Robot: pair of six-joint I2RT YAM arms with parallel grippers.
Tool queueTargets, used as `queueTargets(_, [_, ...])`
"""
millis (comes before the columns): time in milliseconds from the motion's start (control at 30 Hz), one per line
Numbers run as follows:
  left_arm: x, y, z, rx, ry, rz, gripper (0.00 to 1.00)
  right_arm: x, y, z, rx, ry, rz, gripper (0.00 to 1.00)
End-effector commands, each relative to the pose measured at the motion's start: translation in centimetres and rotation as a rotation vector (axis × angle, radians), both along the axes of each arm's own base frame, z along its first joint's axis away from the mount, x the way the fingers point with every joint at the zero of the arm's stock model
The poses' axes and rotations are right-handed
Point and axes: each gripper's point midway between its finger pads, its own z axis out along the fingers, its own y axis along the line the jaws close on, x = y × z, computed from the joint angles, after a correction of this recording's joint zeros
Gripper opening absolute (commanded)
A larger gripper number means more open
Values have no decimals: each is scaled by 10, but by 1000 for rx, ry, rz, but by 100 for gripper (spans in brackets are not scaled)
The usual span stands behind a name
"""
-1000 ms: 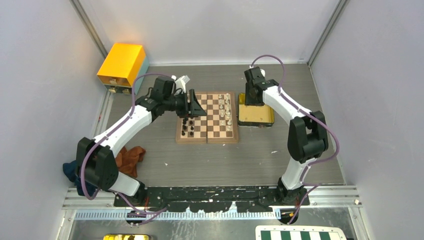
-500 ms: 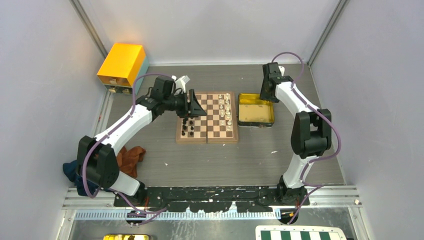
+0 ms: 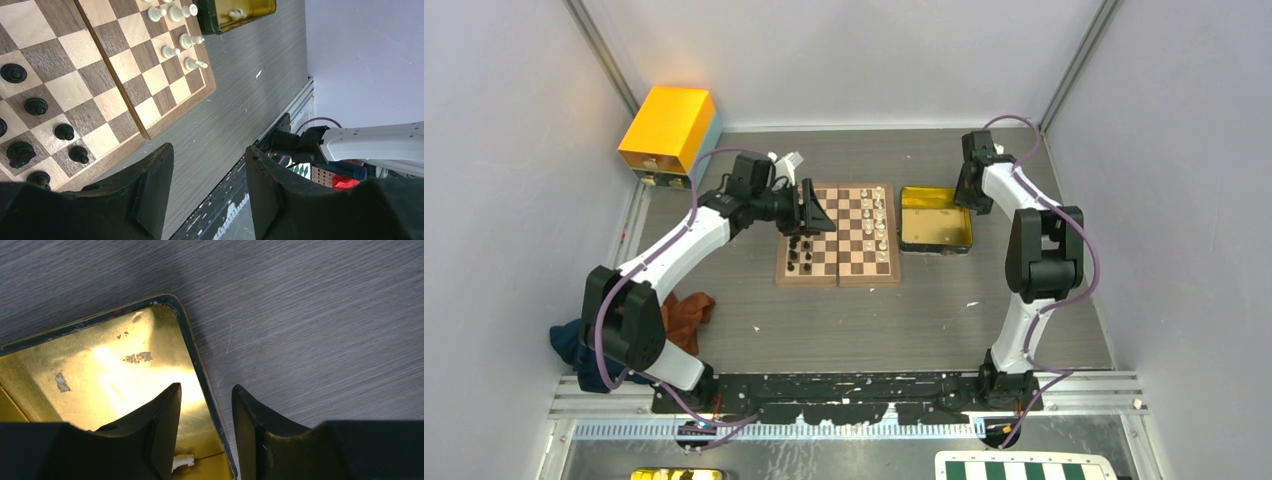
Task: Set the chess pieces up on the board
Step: Adjust the storage box.
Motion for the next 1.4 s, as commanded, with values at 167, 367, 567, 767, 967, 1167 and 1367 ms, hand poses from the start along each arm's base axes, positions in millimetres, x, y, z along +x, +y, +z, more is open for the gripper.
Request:
queueTargets(167, [13, -3, 14, -44, -61, -19, 56, 30, 0, -6, 53, -32, -1, 41])
queueTargets(367, [15, 1, 10, -43, -49, -9, 56, 36, -4, -19, 61, -11, -26, 10])
queueTargets(567, [15, 3, 8, -50, -36, -2, 56, 37, -1, -18, 110, 5, -67, 1])
queueTargets(767, [16, 0, 8, -78, -31, 6, 56, 38, -8, 1, 192, 2, -133, 1])
queueTargets(967, [18, -2, 12, -97, -38, 8, 56, 28, -28, 9, 265, -4, -226, 1])
queueTargets(1167, [18, -4, 17, -114, -42, 7, 56, 18, -26, 4, 508, -37, -373, 1])
queueTargets(1367, [15, -4, 20, -124, -41, 5, 56, 16, -24, 7, 644, -74, -501, 1])
